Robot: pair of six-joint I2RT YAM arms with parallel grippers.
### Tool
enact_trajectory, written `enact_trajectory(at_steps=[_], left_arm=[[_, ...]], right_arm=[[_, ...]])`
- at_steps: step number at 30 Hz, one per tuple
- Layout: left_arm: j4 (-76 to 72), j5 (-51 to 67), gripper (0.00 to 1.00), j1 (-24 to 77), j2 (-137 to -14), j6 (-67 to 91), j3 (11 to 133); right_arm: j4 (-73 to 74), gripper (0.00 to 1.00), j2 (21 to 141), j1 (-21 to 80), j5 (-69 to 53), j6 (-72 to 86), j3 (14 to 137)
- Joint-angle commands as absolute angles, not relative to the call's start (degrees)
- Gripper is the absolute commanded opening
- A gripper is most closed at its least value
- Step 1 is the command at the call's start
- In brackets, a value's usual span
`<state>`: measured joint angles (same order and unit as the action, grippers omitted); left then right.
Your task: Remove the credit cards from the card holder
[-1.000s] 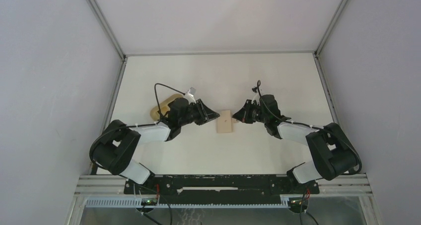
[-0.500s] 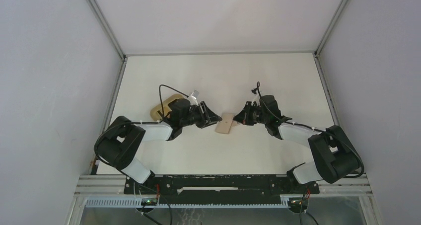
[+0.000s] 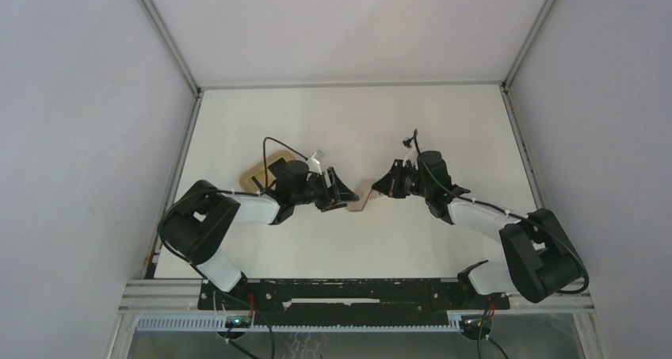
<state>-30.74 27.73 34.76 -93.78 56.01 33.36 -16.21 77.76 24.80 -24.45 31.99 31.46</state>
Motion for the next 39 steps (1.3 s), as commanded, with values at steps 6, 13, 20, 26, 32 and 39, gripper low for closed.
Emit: enact_trajectory(at_steps=[6,13,20,26,32,39], left_arm=[[-31.84,29.64,0.84,35.46,-94.63,52.01,37.35],[-31.75,30.90,0.86,36.46,-96.52,51.16,39.15],[-31.73,30.21,0.81,36.68,-98.53,51.33,39.53],[-31.73,30.34,0.80,36.74,-98.44,50.55,39.47],[-30.50,30.44,0.82,36.74,-96.84,48.56,39.87],[-30.50,30.52,0.81,36.69,-97.29,48.25,40.01]], right_arm=[[-16.47,0.00,74.31,24.62,-25.57,30.62,33.75],[-15.91,0.00,74.05,24.37,-26.13,30.73,34.10],[-15.15,0.00,73.76,23.91,-26.45,30.32,34.10],[-14.85,0.00,72.99,23.73,-26.54,30.27,34.10],[-14.09,0.00,72.19,23.52,-27.30,30.48,34.70],[-13.62,0.00,72.52,23.39,-27.36,30.19,34.72]])
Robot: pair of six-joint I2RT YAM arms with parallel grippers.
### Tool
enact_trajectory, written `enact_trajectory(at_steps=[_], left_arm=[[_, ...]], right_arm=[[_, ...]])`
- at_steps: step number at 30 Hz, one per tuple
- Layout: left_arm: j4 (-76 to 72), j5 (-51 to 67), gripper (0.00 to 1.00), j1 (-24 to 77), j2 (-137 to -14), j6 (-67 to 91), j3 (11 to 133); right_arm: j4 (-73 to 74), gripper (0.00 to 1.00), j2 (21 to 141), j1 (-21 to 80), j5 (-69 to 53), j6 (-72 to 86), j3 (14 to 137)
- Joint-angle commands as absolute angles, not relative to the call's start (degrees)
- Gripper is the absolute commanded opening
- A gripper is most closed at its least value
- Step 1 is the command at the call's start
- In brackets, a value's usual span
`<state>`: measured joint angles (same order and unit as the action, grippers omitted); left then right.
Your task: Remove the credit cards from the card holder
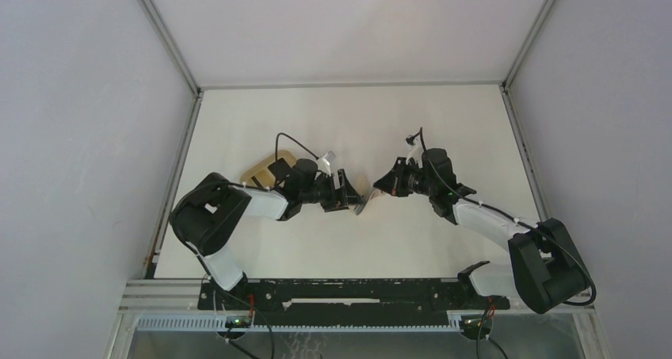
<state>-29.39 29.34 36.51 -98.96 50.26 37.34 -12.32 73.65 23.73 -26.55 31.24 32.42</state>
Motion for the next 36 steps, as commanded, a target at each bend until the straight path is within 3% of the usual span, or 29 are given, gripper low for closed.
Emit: enact_trajectory(at_steps=[1,23,26,29,30,36], left_arm=[[-30.50,30.37,0.80,36.73,-97.37,48.25,39.95],[-26.64,23.94,0.60,34.89,-95.19,46.50,38.76],[-26.55,24.13,0.43,34.80,-95.42,46.57,38.97],[-26.58,24.66,0.07,34.80,-96.04,47.01,39.15],[-26.68,25.02,0.01,34.80,-96.19,47.05,39.24],[-29.33,26.54,0.00,34.80,-95.84,48.82,36.38]], right_arm=[[-13.70,0.00,72.75,23.39,-27.36,30.23,34.72],[-10.15,0.00,72.16,21.57,-27.41,26.36,32.97],[-9.64,0.00,72.03,21.38,-27.55,25.99,32.96],[-9.43,0.00,71.44,20.97,-27.77,25.89,32.96],[-9.41,0.00,71.17,20.80,-27.85,25.85,32.96],[-7.57,0.00,69.37,17.33,-27.58,25.45,32.96]])
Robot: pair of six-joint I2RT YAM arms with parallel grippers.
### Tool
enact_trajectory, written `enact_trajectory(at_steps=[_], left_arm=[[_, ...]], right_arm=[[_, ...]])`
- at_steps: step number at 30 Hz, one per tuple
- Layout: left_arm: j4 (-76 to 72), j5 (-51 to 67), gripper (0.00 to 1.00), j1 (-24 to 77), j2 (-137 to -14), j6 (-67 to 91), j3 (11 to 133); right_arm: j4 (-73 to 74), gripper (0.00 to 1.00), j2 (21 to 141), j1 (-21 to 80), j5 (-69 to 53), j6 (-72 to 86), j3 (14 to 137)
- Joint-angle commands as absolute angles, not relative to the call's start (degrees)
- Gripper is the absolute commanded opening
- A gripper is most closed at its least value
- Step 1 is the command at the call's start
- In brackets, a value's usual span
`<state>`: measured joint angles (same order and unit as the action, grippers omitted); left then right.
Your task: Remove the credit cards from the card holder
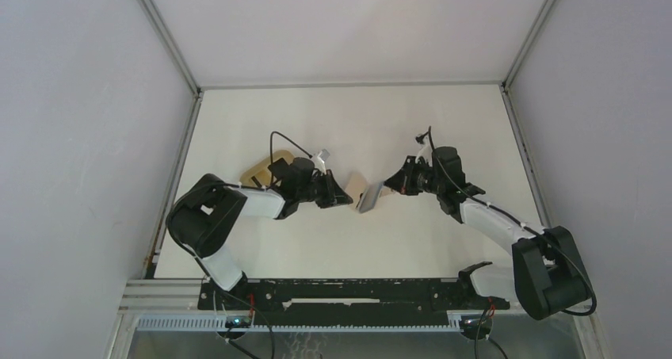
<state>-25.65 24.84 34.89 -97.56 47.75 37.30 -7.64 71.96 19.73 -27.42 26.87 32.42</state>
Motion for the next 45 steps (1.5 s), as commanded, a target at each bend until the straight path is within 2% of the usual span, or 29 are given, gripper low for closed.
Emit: enact_trajectory(at_steps=[1,11,18,23,37,45], left_arm=[[-29.62,26.41,0.00,34.75,-95.36,49.18,35.53],[-33.44,22.53,0.01,36.14,-91.48,53.19,27.64],[-37.35,22.83,0.26,36.39,-93.92,55.30,26.48],[-37.35,22.86,0.36,36.32,-94.71,54.93,28.26],[-35.60,23.30,0.38,35.68,-96.44,54.42,31.72],[-35.72,24.05,0.46,35.72,-98.85,55.26,32.88]], right_arm=[[-7.34,0.00,69.15,16.50,-27.60,25.43,32.96],[-8.99,0.00,71.48,12.32,-28.79,26.96,33.22],[-9.49,0.00,73.29,12.22,-29.44,26.94,33.22],[-9.58,0.00,73.34,12.13,-29.93,26.16,33.22],[-10.01,0.00,75.12,11.97,-32.72,26.07,33.57],[-10.61,0.00,75.41,12.04,-33.61,26.37,33.57]])
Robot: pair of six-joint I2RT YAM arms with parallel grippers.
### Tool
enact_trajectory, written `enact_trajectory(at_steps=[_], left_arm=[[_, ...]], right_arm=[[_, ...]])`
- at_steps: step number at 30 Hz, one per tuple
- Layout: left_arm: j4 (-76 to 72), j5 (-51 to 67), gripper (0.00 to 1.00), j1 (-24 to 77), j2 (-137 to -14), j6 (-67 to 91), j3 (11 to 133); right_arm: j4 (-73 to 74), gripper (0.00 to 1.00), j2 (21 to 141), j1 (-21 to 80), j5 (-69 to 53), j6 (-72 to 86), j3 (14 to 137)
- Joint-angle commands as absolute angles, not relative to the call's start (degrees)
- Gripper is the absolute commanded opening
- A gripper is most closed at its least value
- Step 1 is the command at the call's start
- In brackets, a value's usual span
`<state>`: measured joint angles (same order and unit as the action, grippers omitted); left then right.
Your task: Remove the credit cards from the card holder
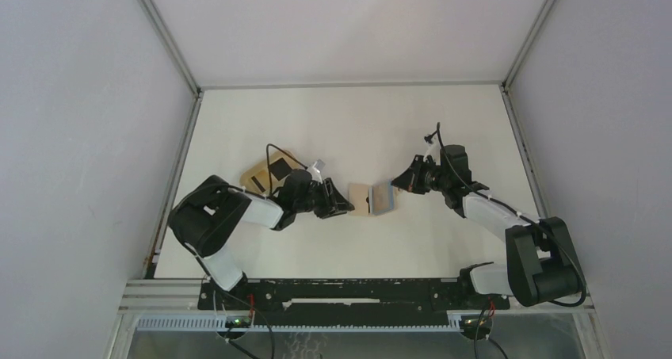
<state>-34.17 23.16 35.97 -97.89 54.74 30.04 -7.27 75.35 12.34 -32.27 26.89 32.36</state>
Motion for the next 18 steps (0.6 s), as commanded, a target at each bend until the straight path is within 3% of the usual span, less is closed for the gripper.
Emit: enact_trajectory(at_steps=[1,11,18], left_arm=[[-35.77,24.17,0.47,35.89,-99.14,55.30,33.15],[-41.00,25.33,0.48,36.08,-100.55,58.63,33.28],[-51.32,26.58,0.42,36.01,-101.98,63.28,32.30]], right_arm=[[-10.70,0.00,75.48,12.05,-33.66,26.44,33.57],[-11.40,0.00,75.72,12.46,-34.10,26.48,33.57],[-11.66,0.00,75.99,12.74,-34.32,26.60,33.57]])
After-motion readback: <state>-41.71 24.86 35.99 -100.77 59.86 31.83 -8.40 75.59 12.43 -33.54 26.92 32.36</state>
